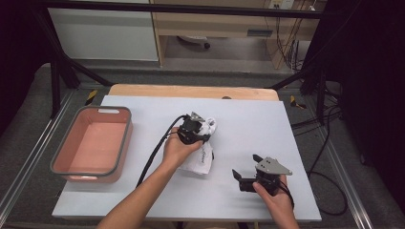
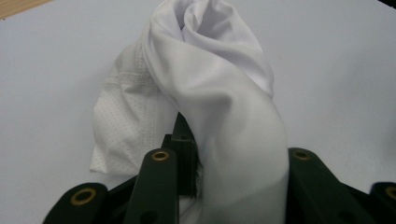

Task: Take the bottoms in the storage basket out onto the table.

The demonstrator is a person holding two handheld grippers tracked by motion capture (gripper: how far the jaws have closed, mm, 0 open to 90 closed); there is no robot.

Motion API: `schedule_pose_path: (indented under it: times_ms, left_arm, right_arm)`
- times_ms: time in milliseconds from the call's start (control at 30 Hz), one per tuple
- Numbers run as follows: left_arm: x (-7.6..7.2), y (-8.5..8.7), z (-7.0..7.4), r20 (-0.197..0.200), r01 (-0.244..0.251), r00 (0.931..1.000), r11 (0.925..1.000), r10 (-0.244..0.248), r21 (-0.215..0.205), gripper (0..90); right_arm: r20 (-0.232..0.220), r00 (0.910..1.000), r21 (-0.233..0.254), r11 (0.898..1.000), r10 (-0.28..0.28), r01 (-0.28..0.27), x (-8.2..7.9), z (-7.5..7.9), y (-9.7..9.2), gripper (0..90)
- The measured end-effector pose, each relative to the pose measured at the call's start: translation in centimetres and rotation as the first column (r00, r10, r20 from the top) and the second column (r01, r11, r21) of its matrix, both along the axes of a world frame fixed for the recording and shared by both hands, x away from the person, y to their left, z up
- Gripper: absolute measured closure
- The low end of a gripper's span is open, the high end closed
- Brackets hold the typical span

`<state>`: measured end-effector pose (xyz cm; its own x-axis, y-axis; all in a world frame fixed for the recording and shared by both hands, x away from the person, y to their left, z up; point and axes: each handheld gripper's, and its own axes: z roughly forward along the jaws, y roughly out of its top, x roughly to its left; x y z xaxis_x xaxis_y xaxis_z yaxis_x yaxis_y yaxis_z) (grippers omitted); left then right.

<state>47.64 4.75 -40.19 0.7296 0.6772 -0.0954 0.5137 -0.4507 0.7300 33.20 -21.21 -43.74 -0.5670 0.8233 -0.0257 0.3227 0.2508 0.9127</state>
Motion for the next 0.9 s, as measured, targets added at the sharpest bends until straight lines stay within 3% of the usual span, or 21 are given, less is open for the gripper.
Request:
schedule_pose_path:
  times_ms: [533,633,900]
  left_arm:
    - [-0.08,-0.71,-0.88,0.000,0.012,0.9999,0.9997,-0.012,0.020,67.2]
    - [-0.12,-0.78,-0.93,0.034,0.001,0.9994,0.9985,-0.003,0.054,67.0]
    - [-0.09,-0.48,-1.01,0.042,-0.008,0.9991,0.9982,0.006,0.059,65.8]
  right_arm:
    - [0.001,1.0000,-0.008,1.000,0.004,-0.004,0.06,-0.05,0.04,6.0]
    - [0.000,1.0000,-0.008,1.000,0.003,-0.003,0.03,-0.03,0.06,6.0]
    - [-0.003,1.0000,-0.008,1.000,0.005,-0.005,0.05,-0.06,0.14,6.0]
